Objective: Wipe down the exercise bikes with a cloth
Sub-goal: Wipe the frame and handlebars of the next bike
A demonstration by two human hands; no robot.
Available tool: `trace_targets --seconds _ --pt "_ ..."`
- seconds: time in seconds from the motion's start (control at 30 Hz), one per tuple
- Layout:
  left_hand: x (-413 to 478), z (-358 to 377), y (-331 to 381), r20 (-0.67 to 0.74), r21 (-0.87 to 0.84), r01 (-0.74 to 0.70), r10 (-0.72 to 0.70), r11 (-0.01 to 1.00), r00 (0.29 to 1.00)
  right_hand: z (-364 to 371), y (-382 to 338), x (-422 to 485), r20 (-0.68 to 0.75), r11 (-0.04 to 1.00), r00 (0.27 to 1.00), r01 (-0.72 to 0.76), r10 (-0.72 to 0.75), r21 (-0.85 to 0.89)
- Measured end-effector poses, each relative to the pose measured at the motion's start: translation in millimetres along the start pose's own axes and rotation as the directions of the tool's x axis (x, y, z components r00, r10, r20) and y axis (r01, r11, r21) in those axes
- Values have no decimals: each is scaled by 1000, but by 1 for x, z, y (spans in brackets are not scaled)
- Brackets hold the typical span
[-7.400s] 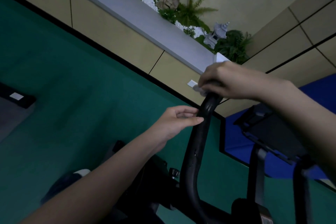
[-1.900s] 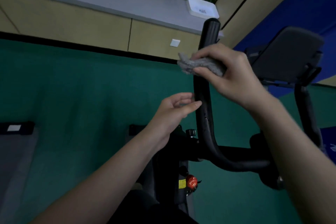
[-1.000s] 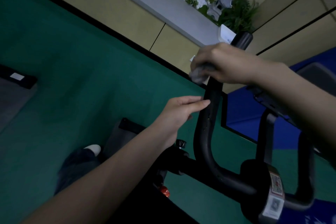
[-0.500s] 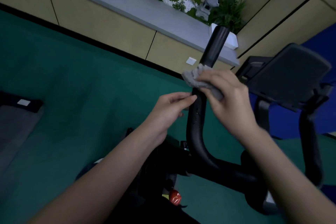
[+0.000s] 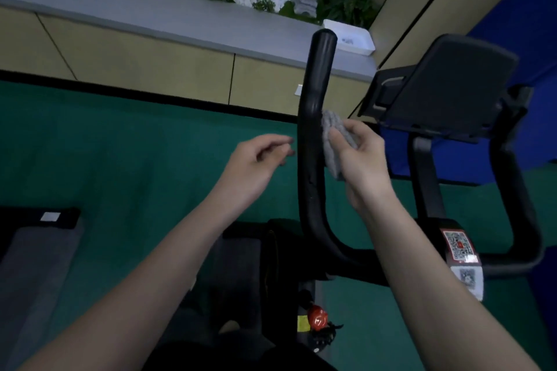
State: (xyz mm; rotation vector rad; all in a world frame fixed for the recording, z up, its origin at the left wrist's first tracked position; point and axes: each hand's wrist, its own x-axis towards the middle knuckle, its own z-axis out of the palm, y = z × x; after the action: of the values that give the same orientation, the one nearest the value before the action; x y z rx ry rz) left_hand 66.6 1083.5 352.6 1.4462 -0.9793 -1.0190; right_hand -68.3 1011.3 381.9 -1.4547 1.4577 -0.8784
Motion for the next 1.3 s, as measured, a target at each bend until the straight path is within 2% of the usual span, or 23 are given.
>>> trace_targets --seconds 0.07,0.13,0.23,0.3,0.37,0.43,0.53,0.7,0.83,0.93,1.03,1.1,1.23,1.3 --pt "9 -9 0 -53 240 -192 210 952 976 5 0 5 123 968 985 -146 122 206" --pt "18 -17 3 -21 464 -400 461 791 887 2 0 1 245 918 957 -232 157 321" --pt "41 -22 17 178 581 -636 683 508 708 -6 3 -7 329 893 921 -317 209 320" --pt "55 -18 28 372 590 -750 724 299 581 -13 3 -15 341 895 909 -344 241 283" --pt "68 -16 35 566 533 -837 685 121 459 -17 0 -25 283 910 927 -322 246 263" --pt "78 -15 38 690 462 -886 617 27 378 -17 -6 -39 155 946 963 -251 222 206" --pt "92 -15 40 757 384 -924 572 1 315 -8 -14 -61 -63 988 987 -149 145 -47" --pt "107 -12 36 785 272 -962 573 17 233 17 -26 -92 -353 909 936 -162 17 -385" --pt "113 -9 32 769 214 -975 605 60 206 34 -25 -116 -513 867 856 -212 -57 -451" --pt "116 -9 30 758 188 -978 621 86 200 53 -22 -116 -630 847 761 -227 -153 -480" --pt "118 -8 28 747 175 -979 634 101 199 68 -23 -101 -686 831 683 -210 -252 -514" --pt "119 -8 27 741 173 -980 642 101 197 76 -24 -92 -670 816 662 -151 -336 -559" --pt "119 -9 27 753 171 -980 627 104 198 73 -11 -104 -549 747 710 -48 -441 -663" --pt "119 -9 27 755 175 -978 623 113 206 67 -3 -122 -565 742 696 -68 -444 -667"
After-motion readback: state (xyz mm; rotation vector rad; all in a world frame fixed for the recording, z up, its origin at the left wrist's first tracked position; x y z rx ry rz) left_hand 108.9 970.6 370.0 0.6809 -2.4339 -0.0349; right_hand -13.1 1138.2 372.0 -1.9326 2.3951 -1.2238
